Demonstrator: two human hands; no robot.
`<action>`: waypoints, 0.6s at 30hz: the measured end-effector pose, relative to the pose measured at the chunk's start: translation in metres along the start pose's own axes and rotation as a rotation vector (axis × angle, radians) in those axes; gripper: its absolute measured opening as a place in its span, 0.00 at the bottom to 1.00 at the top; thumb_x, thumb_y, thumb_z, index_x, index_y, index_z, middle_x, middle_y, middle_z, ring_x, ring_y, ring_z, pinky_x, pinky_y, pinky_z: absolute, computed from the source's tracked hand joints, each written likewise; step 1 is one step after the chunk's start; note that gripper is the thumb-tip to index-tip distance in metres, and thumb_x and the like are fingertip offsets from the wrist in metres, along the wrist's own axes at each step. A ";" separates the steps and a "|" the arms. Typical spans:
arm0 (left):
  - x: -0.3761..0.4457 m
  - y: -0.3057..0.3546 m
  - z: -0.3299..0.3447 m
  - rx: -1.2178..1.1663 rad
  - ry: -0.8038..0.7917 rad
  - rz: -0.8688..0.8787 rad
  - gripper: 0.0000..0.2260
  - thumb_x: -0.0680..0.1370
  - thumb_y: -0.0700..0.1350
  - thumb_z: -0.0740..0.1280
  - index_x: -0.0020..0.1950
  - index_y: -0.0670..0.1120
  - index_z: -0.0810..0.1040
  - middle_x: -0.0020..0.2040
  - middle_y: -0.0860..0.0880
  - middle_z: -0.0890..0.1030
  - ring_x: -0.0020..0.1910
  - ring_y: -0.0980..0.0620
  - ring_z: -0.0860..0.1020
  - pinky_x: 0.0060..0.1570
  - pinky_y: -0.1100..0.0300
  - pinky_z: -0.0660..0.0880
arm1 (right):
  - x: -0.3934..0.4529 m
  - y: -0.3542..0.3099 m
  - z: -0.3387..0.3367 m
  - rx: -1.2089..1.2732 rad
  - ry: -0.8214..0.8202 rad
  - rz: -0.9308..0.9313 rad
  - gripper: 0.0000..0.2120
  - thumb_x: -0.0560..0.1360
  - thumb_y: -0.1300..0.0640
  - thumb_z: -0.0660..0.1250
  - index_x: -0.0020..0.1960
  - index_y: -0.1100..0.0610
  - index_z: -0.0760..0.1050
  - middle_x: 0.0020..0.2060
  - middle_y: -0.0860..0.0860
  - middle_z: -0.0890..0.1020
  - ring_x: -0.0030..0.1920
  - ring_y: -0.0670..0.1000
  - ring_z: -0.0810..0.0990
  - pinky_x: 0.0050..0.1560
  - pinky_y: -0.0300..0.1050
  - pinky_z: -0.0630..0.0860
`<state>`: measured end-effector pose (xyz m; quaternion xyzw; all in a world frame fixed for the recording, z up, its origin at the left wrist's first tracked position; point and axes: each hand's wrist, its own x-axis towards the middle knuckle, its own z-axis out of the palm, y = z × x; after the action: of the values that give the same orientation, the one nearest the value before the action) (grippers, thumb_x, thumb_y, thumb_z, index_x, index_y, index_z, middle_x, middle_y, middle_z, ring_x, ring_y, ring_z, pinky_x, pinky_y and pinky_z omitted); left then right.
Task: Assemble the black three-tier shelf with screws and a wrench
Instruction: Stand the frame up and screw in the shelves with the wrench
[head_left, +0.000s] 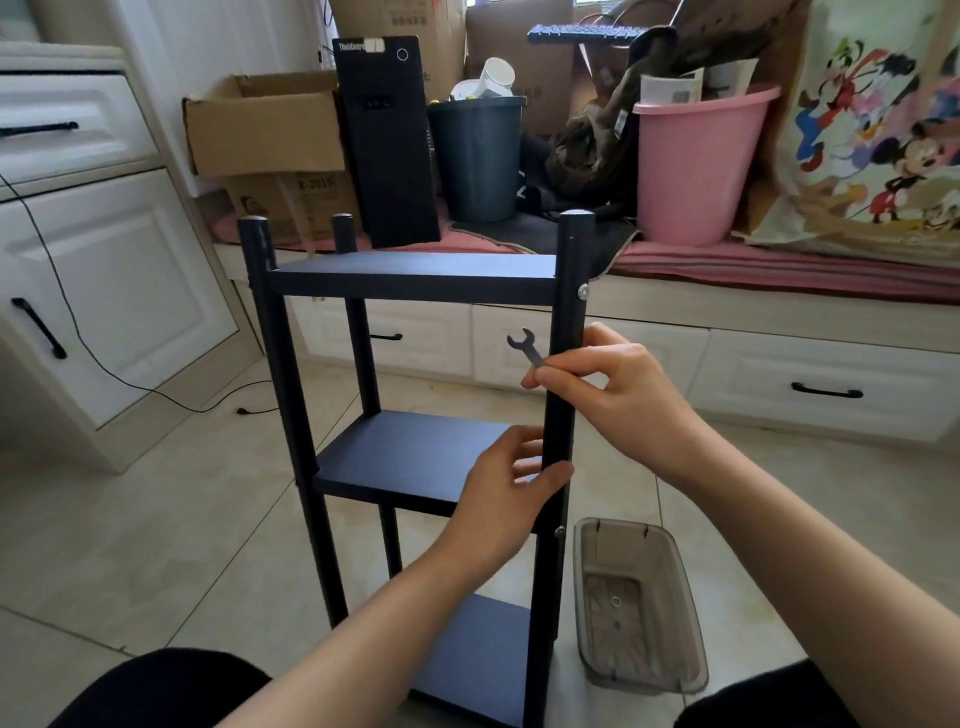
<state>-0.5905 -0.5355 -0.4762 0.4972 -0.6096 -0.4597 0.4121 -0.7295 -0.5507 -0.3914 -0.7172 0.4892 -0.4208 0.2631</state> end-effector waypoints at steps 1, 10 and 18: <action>0.000 -0.001 0.001 -0.007 0.008 0.000 0.10 0.80 0.47 0.70 0.61 0.53 0.77 0.55 0.58 0.80 0.52 0.63 0.80 0.43 0.74 0.74 | 0.000 -0.002 0.001 0.017 0.001 0.008 0.07 0.77 0.57 0.69 0.47 0.53 0.86 0.50 0.60 0.77 0.53 0.54 0.77 0.56 0.43 0.73; -0.002 0.000 0.006 -0.024 0.048 0.062 0.06 0.81 0.54 0.67 0.53 0.62 0.70 0.51 0.55 0.80 0.49 0.53 0.82 0.43 0.59 0.82 | 0.001 -0.017 0.018 0.054 0.057 0.019 0.07 0.77 0.58 0.69 0.46 0.53 0.86 0.48 0.56 0.76 0.49 0.48 0.76 0.48 0.33 0.73; -0.011 0.019 -0.010 -0.105 -0.029 0.133 0.12 0.83 0.50 0.65 0.55 0.69 0.68 0.48 0.54 0.80 0.45 0.53 0.84 0.49 0.50 0.82 | 0.007 -0.027 0.027 0.101 0.186 -0.037 0.06 0.75 0.57 0.72 0.43 0.49 0.86 0.40 0.47 0.72 0.42 0.42 0.73 0.43 0.29 0.68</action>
<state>-0.5833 -0.5243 -0.4557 0.4266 -0.6221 -0.4700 0.4583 -0.6918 -0.5481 -0.3815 -0.6697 0.4762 -0.5146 0.2446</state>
